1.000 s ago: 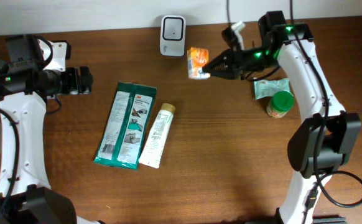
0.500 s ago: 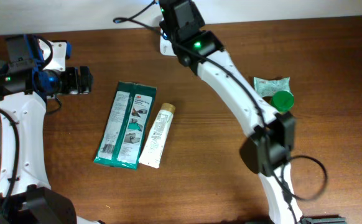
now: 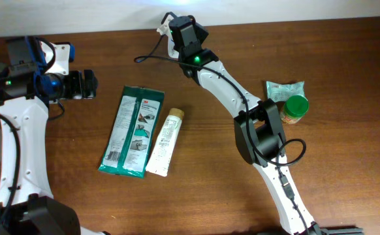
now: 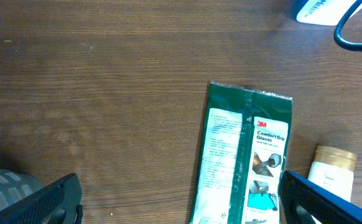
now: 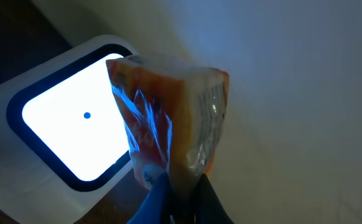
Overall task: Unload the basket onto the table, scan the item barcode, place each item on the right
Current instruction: 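Set the orange packet down beside the jar, right gripper, then grasp the gold-capped white tube with the right gripper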
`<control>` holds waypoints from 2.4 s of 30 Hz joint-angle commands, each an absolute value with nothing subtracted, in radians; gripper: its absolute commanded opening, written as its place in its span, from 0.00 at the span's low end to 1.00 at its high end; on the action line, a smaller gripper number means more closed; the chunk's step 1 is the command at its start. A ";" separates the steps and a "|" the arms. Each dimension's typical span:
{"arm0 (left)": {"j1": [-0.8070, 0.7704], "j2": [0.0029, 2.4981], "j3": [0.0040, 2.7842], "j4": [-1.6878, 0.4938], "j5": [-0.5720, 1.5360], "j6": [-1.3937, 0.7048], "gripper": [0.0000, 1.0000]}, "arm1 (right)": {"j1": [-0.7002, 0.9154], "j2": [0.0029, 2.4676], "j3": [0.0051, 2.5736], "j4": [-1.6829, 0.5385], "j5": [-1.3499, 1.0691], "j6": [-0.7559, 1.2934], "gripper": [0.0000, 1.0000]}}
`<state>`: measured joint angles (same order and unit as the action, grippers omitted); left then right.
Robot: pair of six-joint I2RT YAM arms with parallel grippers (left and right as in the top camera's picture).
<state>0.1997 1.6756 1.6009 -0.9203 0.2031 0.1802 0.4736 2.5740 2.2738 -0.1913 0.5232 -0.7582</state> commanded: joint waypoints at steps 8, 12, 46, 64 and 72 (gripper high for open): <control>0.206 1.668 1.607 -0.918 0.214 0.197 0.99 | 0.482 2.371 2.282 -0.490 0.177 -0.350 0.04; 0.206 1.668 1.607 -0.918 0.214 0.197 0.99 | 0.431 2.160 2.282 -0.804 -0.057 0.004 0.04; 0.206 1.668 1.607 -0.918 0.214 0.197 0.99 | 0.289 1.848 1.767 -1.260 -0.464 0.239 0.98; 0.206 1.668 1.607 -0.918 0.214 0.197 0.99 | 0.625 2.085 1.590 -0.880 -0.316 0.582 0.57; 0.206 1.668 1.607 -0.918 0.214 0.197 0.99 | 0.618 2.084 1.446 -0.626 -0.241 0.585 0.36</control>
<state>0.1997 1.6756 1.6009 -0.9203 0.2031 0.1802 0.6235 2.0823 1.4620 -0.6506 -0.3298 0.5846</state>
